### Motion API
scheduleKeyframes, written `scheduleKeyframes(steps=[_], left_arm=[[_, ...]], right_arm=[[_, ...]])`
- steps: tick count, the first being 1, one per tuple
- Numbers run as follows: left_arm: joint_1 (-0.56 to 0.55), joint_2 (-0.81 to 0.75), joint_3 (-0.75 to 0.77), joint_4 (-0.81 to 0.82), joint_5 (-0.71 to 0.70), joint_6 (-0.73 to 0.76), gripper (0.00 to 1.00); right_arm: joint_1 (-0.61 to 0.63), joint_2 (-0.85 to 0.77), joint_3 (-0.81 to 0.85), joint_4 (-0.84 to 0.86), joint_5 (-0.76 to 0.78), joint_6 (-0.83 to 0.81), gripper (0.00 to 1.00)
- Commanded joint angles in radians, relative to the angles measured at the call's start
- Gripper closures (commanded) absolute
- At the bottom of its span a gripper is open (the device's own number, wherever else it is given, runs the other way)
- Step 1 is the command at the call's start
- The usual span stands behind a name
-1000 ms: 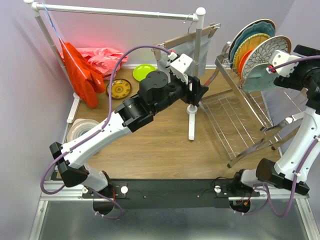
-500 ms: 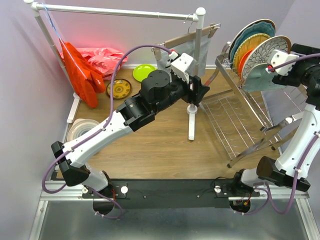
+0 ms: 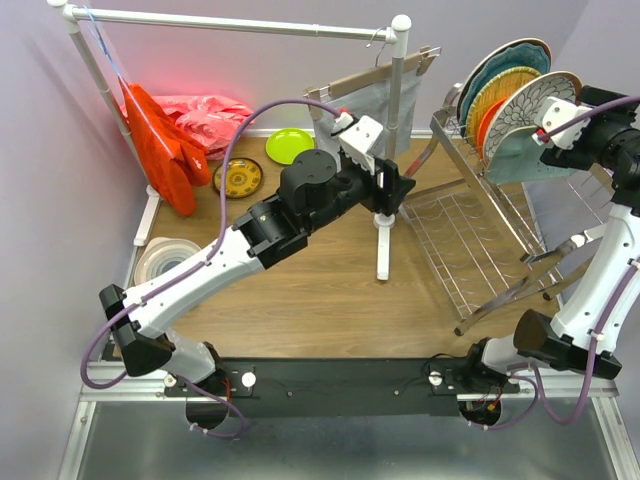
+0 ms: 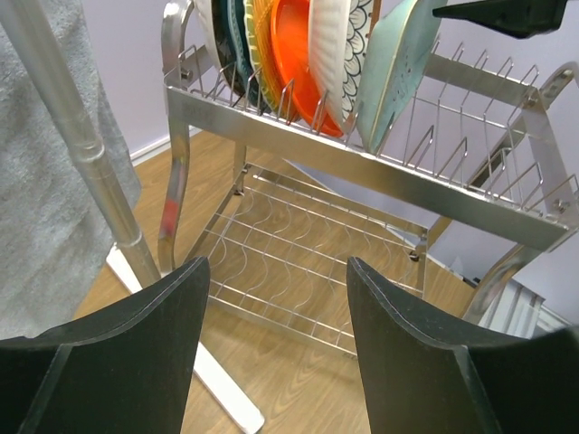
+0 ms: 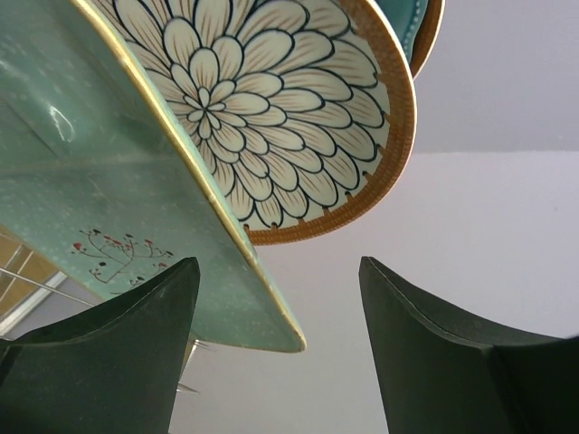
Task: Load the plates into the dish rack
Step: Grab a plate with the right arm
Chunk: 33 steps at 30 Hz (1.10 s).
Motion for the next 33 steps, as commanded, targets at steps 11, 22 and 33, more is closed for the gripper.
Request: scheduleKeyframes(steps=[11, 22, 33], left_arm=[[0.000, -0.131, -0.140, 0.100, -0.027, 0.068, 0.29], [0.000, -0.152, -0.164, 0.107, -0.029, 0.059, 0.29], [0.000, -0.166, -0.189, 0.121, -0.035, 0.033, 0.29]], right_arm=[[0.002, -0.008, 0.013, -0.084, -0.090, -0.002, 0.26], [0.003, 0.041, 0.027, -0.068, -0.124, -0.033, 0.28], [0.003, 0.017, -0.007, -0.059, -0.118, -0.091, 0.75]])
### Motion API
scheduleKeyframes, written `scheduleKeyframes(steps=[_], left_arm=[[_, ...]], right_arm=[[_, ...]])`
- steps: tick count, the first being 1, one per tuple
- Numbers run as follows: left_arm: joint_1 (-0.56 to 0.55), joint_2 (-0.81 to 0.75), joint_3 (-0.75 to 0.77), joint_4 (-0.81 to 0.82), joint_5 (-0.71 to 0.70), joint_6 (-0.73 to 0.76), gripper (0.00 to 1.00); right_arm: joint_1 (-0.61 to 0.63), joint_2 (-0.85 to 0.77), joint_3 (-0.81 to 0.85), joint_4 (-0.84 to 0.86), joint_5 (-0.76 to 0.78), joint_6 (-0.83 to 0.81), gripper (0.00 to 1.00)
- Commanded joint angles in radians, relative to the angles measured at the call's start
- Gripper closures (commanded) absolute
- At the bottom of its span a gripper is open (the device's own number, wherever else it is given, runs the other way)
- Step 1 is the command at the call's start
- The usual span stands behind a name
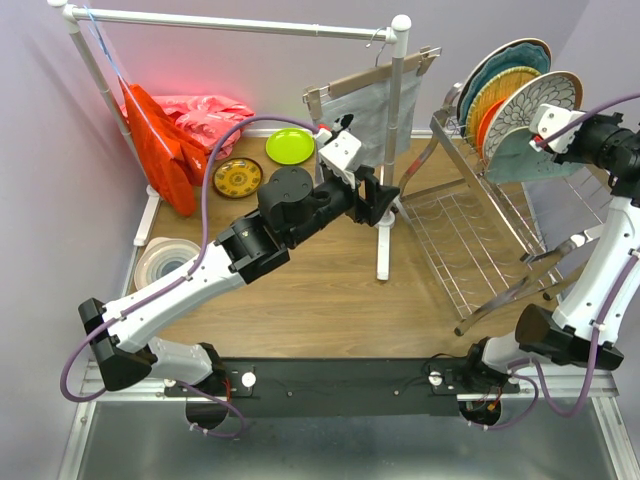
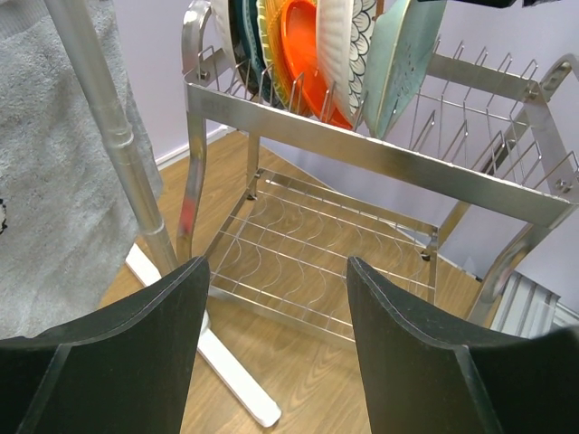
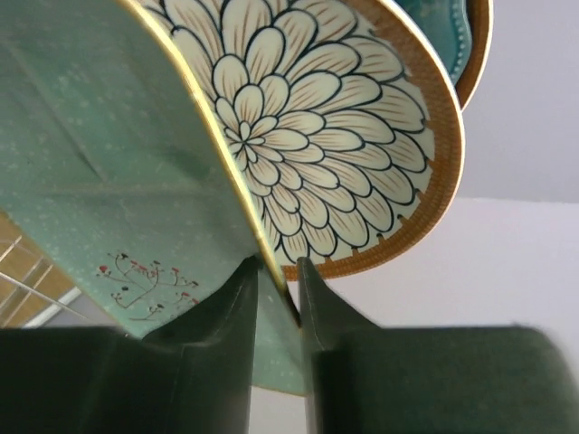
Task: Load the plates into the dish rack
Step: Grab a plate with the right arm
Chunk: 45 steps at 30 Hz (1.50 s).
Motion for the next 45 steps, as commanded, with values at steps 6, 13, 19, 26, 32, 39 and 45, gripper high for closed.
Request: scheduleKeyframes(steps=[6, 13, 19, 26, 32, 39, 45], left_arm=[[0.000, -0.025, -0.002, 0.030, -0.022, -0.020, 0.29], [0.000, -0.029, 0.008, 0.021, -0.022, -0.020, 0.29], [0.000, -0.014, 0.043, -0.016, -0.020, -0.010, 0.29], [0.000, -0.002, 0.063, -0.028, -0.019, -0.019, 0.29], [0.000, -0.012, 0.040, -0.025, -0.019, -0.034, 0.29], [0.000, -0.016, 0.038, -0.027, -0.023, -0.031, 0.29], [0.000, -0.008, 0.054, -0.039, -0.019, -0.024, 0.29]], right_arm=[[0.003, -0.045, -0.035, 0.038, -0.028, -0.018, 0.77], [0.002, -0.045, 0.006, 0.080, -0.053, 0.008, 0.86], [0.003, -0.064, 0.026, 0.092, -0.097, -0.004, 0.90], [0.003, -0.077, 0.035, 0.118, -0.122, -0.009, 0.92], [0.002, -0.063, 0.103, 0.135, -0.140, 0.016, 0.94], [0.003, -0.078, 0.104, 0.156, -0.176, 0.014, 0.94], [0.003, -0.097, 0.058, 0.158, -0.173, -0.035, 0.95]])
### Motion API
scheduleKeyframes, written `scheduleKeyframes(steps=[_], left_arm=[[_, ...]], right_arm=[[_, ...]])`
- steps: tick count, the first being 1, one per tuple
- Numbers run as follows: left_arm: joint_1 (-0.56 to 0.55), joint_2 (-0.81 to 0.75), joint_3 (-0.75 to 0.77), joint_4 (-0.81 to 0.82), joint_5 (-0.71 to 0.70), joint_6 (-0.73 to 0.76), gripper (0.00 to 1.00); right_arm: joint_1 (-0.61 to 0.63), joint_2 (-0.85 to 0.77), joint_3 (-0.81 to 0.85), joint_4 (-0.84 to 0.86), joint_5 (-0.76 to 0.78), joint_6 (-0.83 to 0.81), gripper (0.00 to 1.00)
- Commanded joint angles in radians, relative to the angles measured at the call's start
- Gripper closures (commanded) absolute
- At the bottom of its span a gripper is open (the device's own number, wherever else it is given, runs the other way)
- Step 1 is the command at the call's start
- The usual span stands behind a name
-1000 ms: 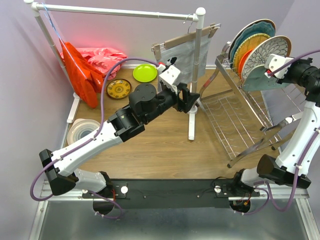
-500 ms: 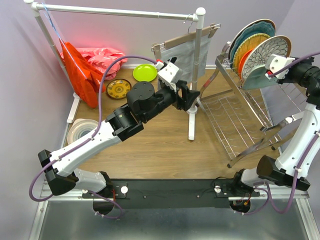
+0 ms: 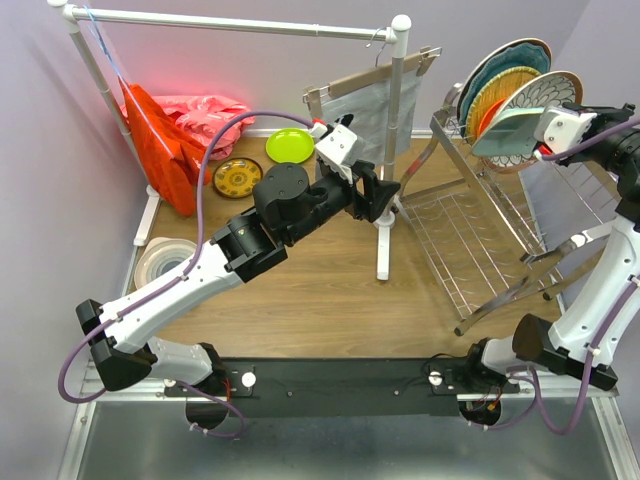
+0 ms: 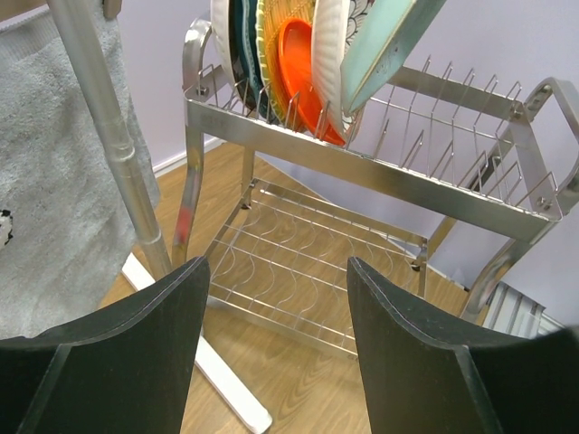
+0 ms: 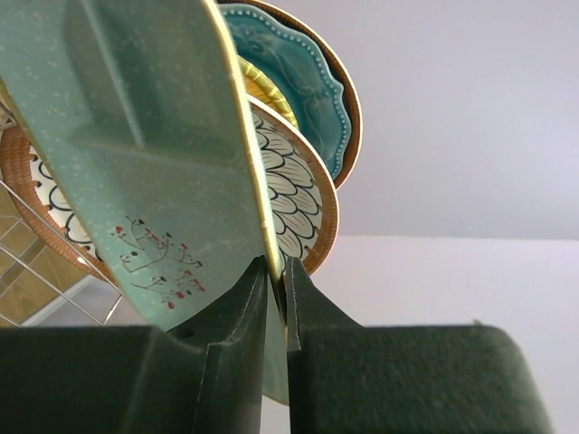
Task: Load the plates into the dish rack
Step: Grab a plate with the right arm, then insert the plate into the dish rack
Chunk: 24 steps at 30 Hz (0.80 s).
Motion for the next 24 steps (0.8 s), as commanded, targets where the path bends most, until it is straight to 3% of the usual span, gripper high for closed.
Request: scheduleKeyframes(steps=[1, 11, 24], left_arm=[[0.000, -0.002, 0.019, -0.023, -0.018, 0.003, 0.29], [0.000, 0.026, 0.054, -0.029, -0.003, 0.003, 0.29], [0.000, 0.098, 0.137, -0.044, 0.022, 0.035, 0.29]], right_arm=[[0.003, -0.035, -0.018, 0.116, -0.038, -0.042, 0.95], [0.003, -0.046, -0.101, 0.135, 0.031, -0.143, 0.96], [0.003, -0.030, -0.098, 0.282, 0.065, -0.046, 0.96]])
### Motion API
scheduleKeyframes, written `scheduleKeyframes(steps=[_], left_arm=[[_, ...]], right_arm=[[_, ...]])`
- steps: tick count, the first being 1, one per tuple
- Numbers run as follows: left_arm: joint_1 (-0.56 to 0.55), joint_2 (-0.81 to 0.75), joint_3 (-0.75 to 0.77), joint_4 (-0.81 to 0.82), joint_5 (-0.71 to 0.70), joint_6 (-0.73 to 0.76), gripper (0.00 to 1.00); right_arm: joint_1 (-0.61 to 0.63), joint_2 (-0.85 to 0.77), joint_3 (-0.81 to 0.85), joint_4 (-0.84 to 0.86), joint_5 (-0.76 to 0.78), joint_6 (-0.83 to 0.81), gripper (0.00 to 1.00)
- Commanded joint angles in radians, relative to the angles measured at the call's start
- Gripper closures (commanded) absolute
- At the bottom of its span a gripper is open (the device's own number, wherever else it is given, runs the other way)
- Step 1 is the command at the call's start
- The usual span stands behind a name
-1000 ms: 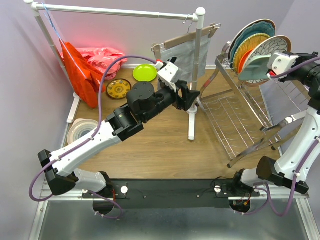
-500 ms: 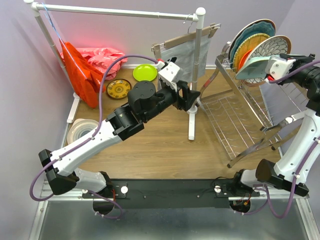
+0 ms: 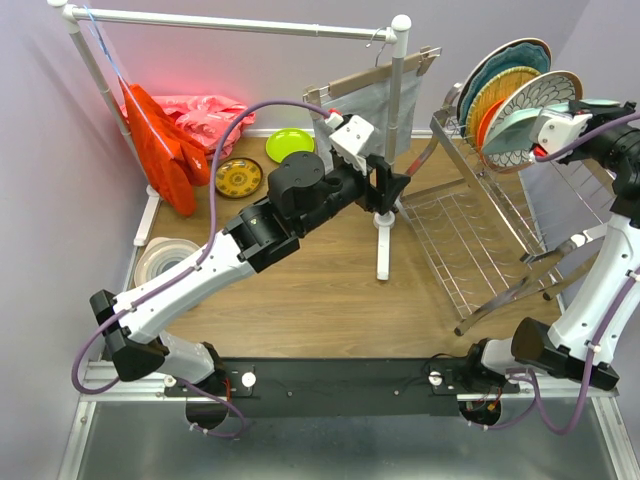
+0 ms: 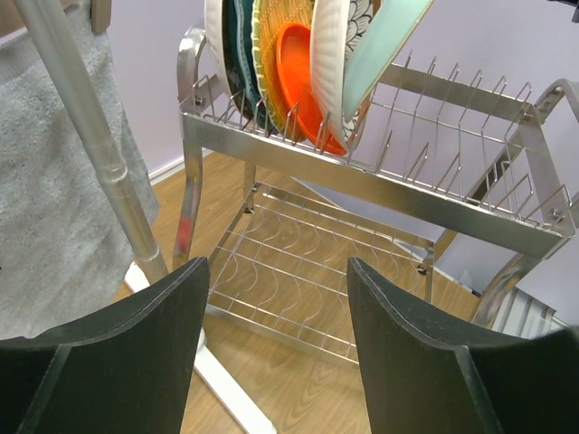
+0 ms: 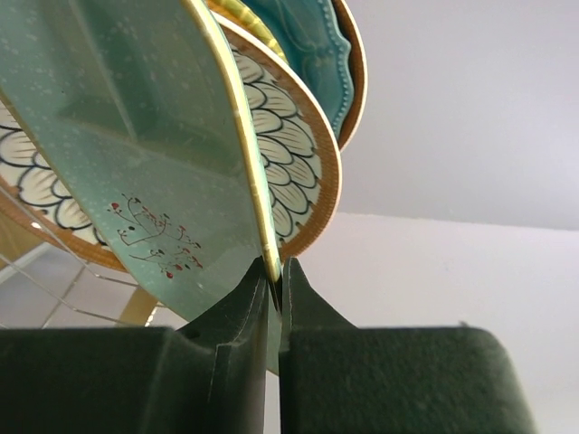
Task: Load the plates into the dish rack
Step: Insert the plate into the dish rack
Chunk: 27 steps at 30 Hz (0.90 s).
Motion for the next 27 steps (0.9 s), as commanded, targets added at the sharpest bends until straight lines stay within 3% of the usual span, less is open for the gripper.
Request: scheduleKeyframes(steps=[1, 27], left_arm=[[0.000, 0.019, 0.041, -0.002, 0.020, 0.019, 0.29], [0.000, 0.005, 0.006, -0.001, 0.019, 0.011, 0.29]], right_arm=[[0.003, -0.004, 0.013, 0.193, -0.002, 0.042, 0.96], [0.003, -0.075, -0.047, 0.208, 0.040, -0.010, 0.97]])
